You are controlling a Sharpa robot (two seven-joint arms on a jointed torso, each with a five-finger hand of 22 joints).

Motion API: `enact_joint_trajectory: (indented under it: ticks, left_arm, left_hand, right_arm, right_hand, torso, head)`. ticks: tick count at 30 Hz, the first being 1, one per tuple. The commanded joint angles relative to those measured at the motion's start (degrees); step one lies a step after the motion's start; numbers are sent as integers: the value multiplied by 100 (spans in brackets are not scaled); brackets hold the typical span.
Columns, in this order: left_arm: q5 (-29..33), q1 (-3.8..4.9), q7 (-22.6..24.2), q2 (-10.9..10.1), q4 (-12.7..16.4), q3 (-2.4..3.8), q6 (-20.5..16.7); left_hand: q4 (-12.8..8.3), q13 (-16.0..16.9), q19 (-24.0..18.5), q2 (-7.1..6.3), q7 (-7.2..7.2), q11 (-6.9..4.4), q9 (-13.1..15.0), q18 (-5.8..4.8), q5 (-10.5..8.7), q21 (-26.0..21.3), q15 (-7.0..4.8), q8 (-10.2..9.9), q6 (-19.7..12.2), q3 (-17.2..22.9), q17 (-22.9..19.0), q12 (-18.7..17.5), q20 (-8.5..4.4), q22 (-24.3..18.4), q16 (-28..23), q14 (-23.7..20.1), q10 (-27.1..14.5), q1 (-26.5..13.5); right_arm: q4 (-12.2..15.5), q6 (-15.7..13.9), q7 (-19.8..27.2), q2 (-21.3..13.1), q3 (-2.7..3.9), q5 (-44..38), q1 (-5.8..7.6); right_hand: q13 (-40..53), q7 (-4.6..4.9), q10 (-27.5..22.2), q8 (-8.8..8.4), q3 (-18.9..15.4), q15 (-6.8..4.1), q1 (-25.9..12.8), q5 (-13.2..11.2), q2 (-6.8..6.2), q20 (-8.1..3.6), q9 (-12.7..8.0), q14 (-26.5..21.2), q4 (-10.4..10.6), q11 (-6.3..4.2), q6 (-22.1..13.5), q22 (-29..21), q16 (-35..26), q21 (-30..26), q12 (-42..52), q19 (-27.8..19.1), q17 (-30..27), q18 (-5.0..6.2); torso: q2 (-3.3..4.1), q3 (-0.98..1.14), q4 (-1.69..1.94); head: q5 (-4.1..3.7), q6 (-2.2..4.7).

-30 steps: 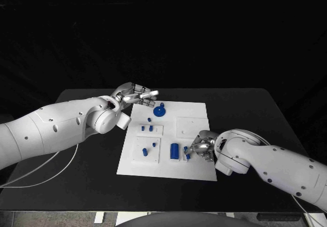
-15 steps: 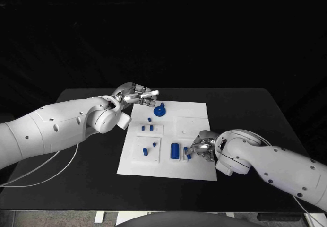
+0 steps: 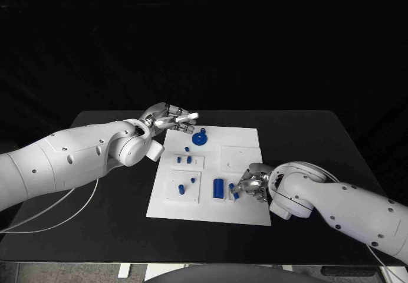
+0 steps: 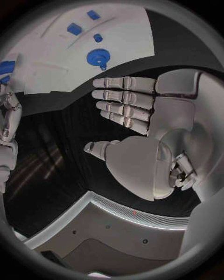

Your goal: Assemble the parts on the task board

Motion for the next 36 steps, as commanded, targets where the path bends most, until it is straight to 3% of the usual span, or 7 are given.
enact_joint_trajectory:
  ticks: [1, 14, 19, 22, 26, 29, 36]
  left_arm:
    - [9, -4, 34, 11, 9, 4, 69]
    - [9, -5, 33, 14, 0, 4, 67]
    - [9, -5, 35, 14, -3, 4, 73]
    - [9, -5, 35, 13, -5, 4, 77]
    - [9, -5, 33, 13, -8, 4, 77]
    - [9, -5, 31, 14, -9, 4, 78]
    - [9, -5, 26, 13, -12, 4, 78]
  left_hand:
    - [34, 5, -18, -39, -19, 9, -1, -67, -4, 19, 3, -13, -35, -1, 8, -32, 3, -7, -20, 24, -30, 12]
    - [17, 6, -15, -13, -20, 8, 0, -63, 5, 22, 4, -11, -25, -7, 9, -31, 4, -6, -19, 23, -27, 2]
    - [17, 6, -15, -13, -20, 8, 0, -63, 5, 22, 4, -11, -25, -7, 9, -31, 4, -6, -19, 23, -27, 2]
    - [23, 6, -16, -20, -20, 10, 0, -62, 2, 22, 6, -12, -32, -10, 8, -31, 5, -6, -20, 17, -31, -11]
    - [33, 6, -17, -31, -19, 12, 0, -62, 2, 21, 8, -11, -30, -9, 7, -31, 7, -7, -21, 7, -34, -15]
    - [33, 6, -17, -31, -19, 12, 0, -62, 2, 21, 8, -11, -30, -9, 7, -31, 7, -7, -21, 7, -34, -15]
    - [67, 6, -17, -41, -18, 12, 0, -57, 3, 21, 11, -12, -39, 5, 9, -31, 10, -7, -19, 1, -36, -10]
  right_arm:
    - [3, 359, -53, 8, -56, 33, -68]
    - [24, 352, -30, 6, -56, 36, -69]
    - [38, 339, -13, -4, -56, 36, -69]
    - [43, 296, 2, -7, -56, 36, -69]
    - [39, 234, 28, -6, -56, 37, -69]
    - [41, 233, 42, -6, -56, 43, -69]
    - [65, 271, 67, -25, -56, 64, -69]
  right_hand:
    - [-6, 2, -29, 11, -14, -1, 30, -10, 6, -24, 6, -38, -10, -8, 55, 602, -16, -22, -13, 59, -1, 29]
    - [-19, 0, -24, 9, -136, -1, -28, -166, -94, -26, 5, -40, 205, -3, 42, 602, -28, -36, -23, 65, -2, 29]
    - [-27, 2, -18, 8, -421, 1, -4, -134, -161, -26, 5, -39, 364, 3, 23, 600, -27, -49, -27, 67, 2, 31]
    - [-41, 10, -23, 8, -577, 3, 2, -486, -171, -24, 5, -42, 478, 12, 4, 599, -37, -58, -44, 67, -3, 33]
    - [-58, 15, -22, 11, -729, 7, 66, -1007, -250, -18, 8, -44, 789, 23, -16, 597, -48, -74, -57, 71, -7, 42]
    - [-66, 15, -20, 11, -791, 9, 196, -1107, -316, -18, 9, -46, 1026, 25, -14, 596, -58, -87, -58, 72, -9, 44]
    - [-68, 16, -23, 13, -815, 8, 262, -1105, -325, -18, 10, -42, 1114, 25, -6, 599, -58, -85, -56, 76, -4, 42]
  torso:
    - [3, -1, -2]
    - [0, -1, 7]
    - [1, -1, 1]
    - [3, 1, -2]
    - [1, 2, 0]
    - [0, 1, 2]
    - [-1, 3, -3]
  head:
    - [1, -4]
    - [5, -10]
    - [13, -16]
    - [15, -17]
    - [13, -13]
    - [14, -18]
    - [18, -23]
